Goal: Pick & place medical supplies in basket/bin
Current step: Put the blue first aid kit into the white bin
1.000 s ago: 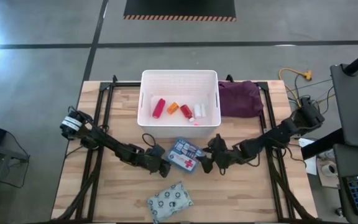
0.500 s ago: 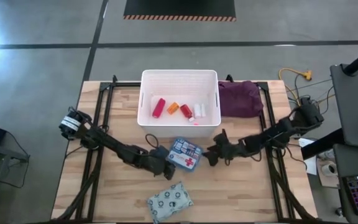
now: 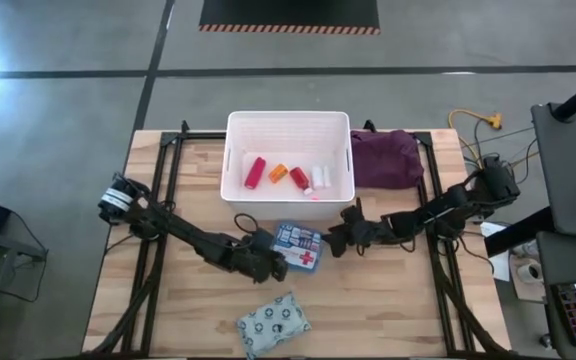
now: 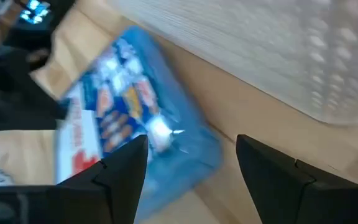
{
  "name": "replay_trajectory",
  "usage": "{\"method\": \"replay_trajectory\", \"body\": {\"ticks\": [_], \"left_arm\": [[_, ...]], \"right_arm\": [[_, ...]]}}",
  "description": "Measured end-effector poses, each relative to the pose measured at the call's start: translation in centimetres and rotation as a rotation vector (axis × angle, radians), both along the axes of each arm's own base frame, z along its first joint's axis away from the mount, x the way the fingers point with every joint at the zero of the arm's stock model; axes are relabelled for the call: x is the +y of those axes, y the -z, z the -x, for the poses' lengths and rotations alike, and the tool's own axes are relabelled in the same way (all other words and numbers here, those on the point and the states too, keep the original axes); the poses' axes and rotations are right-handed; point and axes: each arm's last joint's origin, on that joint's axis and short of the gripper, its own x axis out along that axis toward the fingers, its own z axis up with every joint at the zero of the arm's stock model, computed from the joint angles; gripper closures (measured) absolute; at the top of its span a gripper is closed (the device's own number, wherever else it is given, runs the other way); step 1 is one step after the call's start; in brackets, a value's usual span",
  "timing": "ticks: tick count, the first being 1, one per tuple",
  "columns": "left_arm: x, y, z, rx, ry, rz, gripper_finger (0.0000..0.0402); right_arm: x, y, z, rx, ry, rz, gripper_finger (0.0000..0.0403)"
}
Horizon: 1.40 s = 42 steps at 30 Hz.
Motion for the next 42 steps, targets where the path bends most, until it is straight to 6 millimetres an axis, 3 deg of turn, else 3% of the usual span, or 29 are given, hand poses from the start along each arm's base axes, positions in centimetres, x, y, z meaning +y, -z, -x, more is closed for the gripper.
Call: {"method": "replay_trajectory", "body": {"ticks": [5,15,21,25,31,37,42], "left_arm": [[-0.1,2.0,0.9,0.059,-0.052,0.056,0.0359],[-1.6,2.0,3.8,0.18,0.029,-0.001,0.0359],[-2.2,2.6,4.7,0.181,0.021,-0.012,0.0359],[-2.3,2.7,4.9,0.184,0.026,-0.018,0.0359],[-2.5,0.8,5.6,0.125,0.034,-0.055,0.0359],[-1.4,-1.6,7.1,0.125,0.062,-0.176,0.0359],[-1.4,-1.1,8.6,0.139,0.047,-0.169,0.0359]], "right_arm": [[0.2,-1.1,-0.4,-0.029,-0.038,-0.007,0.0167],[0.8,-2.0,-0.7,-0.034,-0.17,-0.178,0.0167],[2.1,-1.2,-2.8,0.016,-0.139,-0.324,0.0167],[2.6,0.5,-4.8,0.087,-0.061,-0.35,0.0167],[3.3,-0.1,-7.6,0.053,-0.088,-0.326,0.0168],[3.2,-2.4,-7.9,0.073,-0.077,-0.233,0.0168],[2.8,-2.9,-7.5,0.132,-0.043,-0.16,0.0168]]}}
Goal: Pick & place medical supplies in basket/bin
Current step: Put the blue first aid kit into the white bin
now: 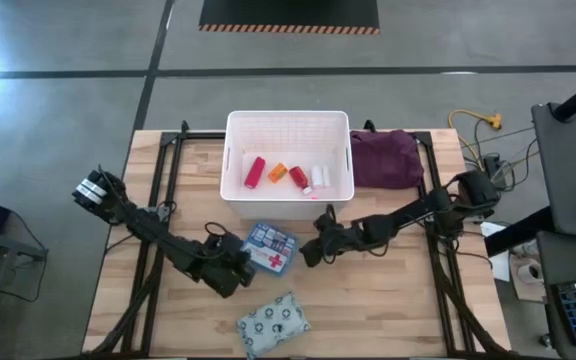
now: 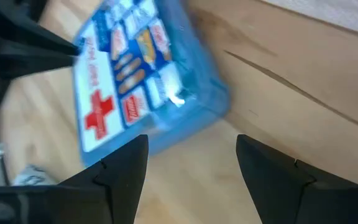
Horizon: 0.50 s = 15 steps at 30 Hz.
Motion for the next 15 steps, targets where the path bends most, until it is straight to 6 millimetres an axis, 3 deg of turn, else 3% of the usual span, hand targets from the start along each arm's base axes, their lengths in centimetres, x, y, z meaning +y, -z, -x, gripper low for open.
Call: {"method": "replay_trajectory", "body": {"ticks": [6,15], "left_arm": [[0.0,1.0,0.8,-0.059,-0.068,0.054,0.0359],[-0.2,-2.3,0.8,0.007,-0.048,0.01,0.0359]], "right_arm": [[0.0,-0.1,0.0,-0.007,0.004,-0.025,0.0168],[-0.2,0.1,0.2,-0.002,0.044,-0.033,0.0167]]}}
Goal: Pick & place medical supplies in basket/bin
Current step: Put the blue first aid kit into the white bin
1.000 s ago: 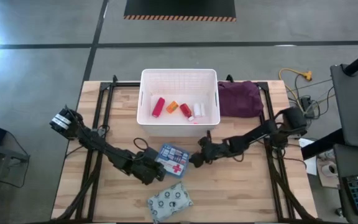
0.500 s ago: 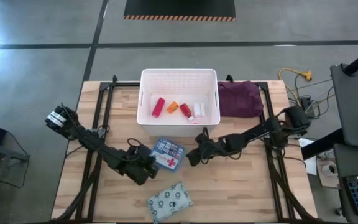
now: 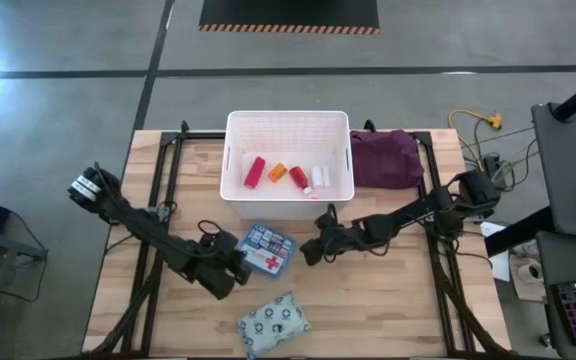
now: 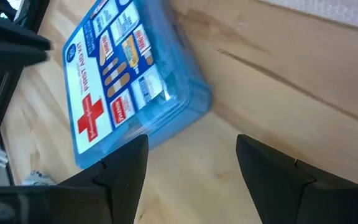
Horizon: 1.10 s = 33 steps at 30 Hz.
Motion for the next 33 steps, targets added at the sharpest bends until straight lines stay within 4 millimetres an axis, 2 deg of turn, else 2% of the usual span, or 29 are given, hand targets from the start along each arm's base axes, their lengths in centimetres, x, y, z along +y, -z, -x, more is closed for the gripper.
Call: {"method": "replay_trajectory", "body": {"ticks": [3,5,7,10,19,22,25,29,33], "left_arm": [[0.0,-2.2,-0.1,-0.025,-0.022,-0.068,0.0359],[0.4,-2.7,0.4,0.006,-0.046,-0.134,0.0359],[1.0,-1.6,1.0,0.074,-0.089,-0.135,0.0359],[1.5,0.4,1.7,0.112,-0.154,-0.044,0.0359],[2.8,3.7,3.6,-0.084,-0.323,0.138,0.0359],[3.1,4.7,4.0,-0.236,-0.325,0.247,0.036],[3.8,5.8,4.9,-0.337,-0.345,0.298,0.0364],[4.7,6.8,6.2,-0.355,-0.384,0.317,0.0368],[4.8,7.1,6.4,-0.365,-0.387,0.336,0.0368]], "right_arm": [[0.0,0.0,0.0,0.0,0.006,0.004,0.0167],[0.0,0.0,0.0,0.0,0.007,0.01,0.0167],[0.0,0.0,0.0,0.0,0.006,0.01,0.0167],[0.1,0.0,0.0,-0.01,0.001,0.009,0.0167],[1.2,-1.7,-1.2,-0.121,-0.077,0.035,0.0178],[1.3,-1.7,-1.6,-0.122,-0.084,0.031,0.0203],[1.6,-1.2,-2.3,-0.11,-0.096,0.019,0.0247],[2.0,-0.5,-3.6,-0.093,-0.127,-0.023,0.0315],[2.4,-1.2,-5.1,-0.119,-0.135,-0.017,0.0368]]}}
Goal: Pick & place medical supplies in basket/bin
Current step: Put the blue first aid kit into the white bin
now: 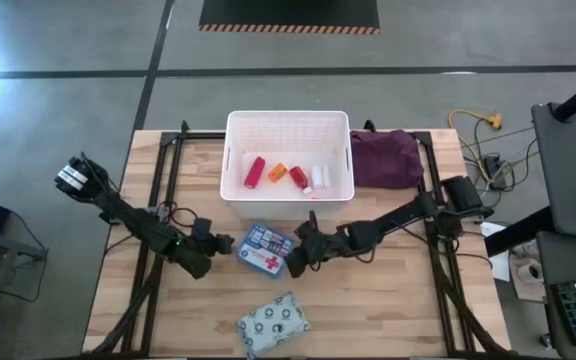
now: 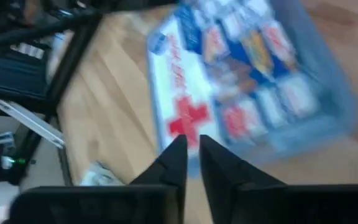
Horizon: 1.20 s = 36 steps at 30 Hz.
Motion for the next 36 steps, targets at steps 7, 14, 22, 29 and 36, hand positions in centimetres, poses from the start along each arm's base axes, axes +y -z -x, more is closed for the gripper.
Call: {"method": "replay_trajectory", "body": {"ticks": [7,14,22,29,36], "left_arm": [[-0.2,0.4,-0.4,0.037,0.012,-0.006,0.0368],[0.2,0.7,-1.6,0.031,0.009,-0.001,0.0368],[0.9,-0.1,-3.1,-0.051,0.073,0.001,0.0368],[0.5,-2.0,-4.4,-0.261,0.091,-0.026,0.0368],[0.0,-4.6,-5.2,-0.466,0.168,-0.028,0.0368]], "right_arm": [[-0.3,1.8,-0.6,0.122,0.031,-0.028,0.0394],[0.2,2.1,-0.4,0.129,0.042,-0.058,0.0394],[0.1,2.3,-0.1,0.156,0.034,-0.048,0.0394],[0.3,2.8,0.6,0.237,-0.018,-0.022,0.0394],[0.3,3.0,0.8,0.27,-0.043,-0.012,0.0394]]}}
